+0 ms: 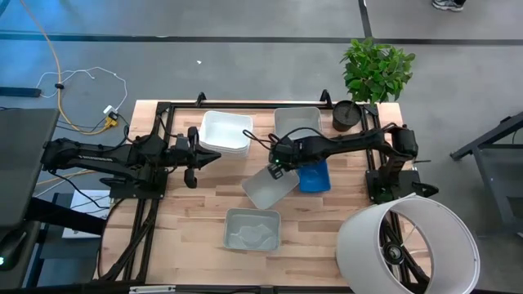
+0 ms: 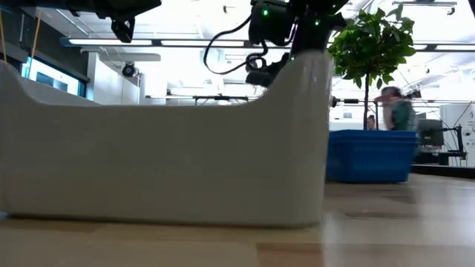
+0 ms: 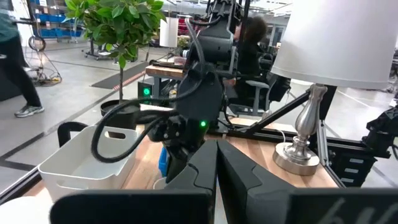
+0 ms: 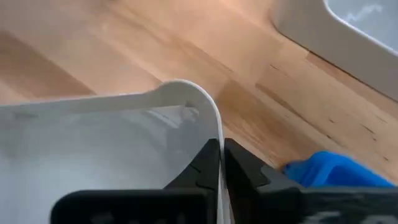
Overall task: Stack baskets by color
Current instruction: Stack the center gray bin into the top right gray bin
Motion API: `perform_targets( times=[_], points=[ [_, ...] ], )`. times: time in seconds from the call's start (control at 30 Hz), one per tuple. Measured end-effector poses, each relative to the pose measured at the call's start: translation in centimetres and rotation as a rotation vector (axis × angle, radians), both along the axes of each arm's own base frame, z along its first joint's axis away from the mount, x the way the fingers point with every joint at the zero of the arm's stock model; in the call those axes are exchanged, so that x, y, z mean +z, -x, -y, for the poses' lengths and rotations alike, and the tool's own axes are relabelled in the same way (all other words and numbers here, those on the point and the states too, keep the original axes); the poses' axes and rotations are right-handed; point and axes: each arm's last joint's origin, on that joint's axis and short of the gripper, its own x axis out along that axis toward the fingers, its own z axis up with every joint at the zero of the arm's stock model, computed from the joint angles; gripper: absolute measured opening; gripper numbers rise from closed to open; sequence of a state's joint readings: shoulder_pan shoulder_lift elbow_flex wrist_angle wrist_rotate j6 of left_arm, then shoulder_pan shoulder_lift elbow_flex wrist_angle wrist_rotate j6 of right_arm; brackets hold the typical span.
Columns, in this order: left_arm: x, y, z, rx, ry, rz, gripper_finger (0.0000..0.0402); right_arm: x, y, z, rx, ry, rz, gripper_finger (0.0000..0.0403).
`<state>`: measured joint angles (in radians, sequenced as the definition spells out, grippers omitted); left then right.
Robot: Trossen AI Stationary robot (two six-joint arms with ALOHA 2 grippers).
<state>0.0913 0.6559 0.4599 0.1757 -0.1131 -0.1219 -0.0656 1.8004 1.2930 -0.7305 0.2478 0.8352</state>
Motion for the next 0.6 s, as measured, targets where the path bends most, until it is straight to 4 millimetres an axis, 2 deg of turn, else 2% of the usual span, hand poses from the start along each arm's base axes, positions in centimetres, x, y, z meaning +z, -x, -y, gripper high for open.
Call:
perform_targets(
  times=[0.17,0.4,0.47,0.6],
  points=[
    [0.0,0.0,0.0,0.003,0.010,0.002,0.0000,2.3,0.9,0.0,0.066,0.026,0.042,0.0002],
    [0.0,0.0,0.0,0.005,0.016,0.003,0.0000,6.7,3.7,1.3,0.039,0.154,0.097,0.0001],
    [0.0,0.0,0.0,0.007,0.016,0.003,0.0000,7.4,5.0,1.5,0.024,0.169,0.130,0.0001],
    [0.0,0.0,0.0,0.007,0.016,0.003,0.0000,7.1,8.8,1.7,-0.046,0.159,0.242,0.0000]
  ],
)
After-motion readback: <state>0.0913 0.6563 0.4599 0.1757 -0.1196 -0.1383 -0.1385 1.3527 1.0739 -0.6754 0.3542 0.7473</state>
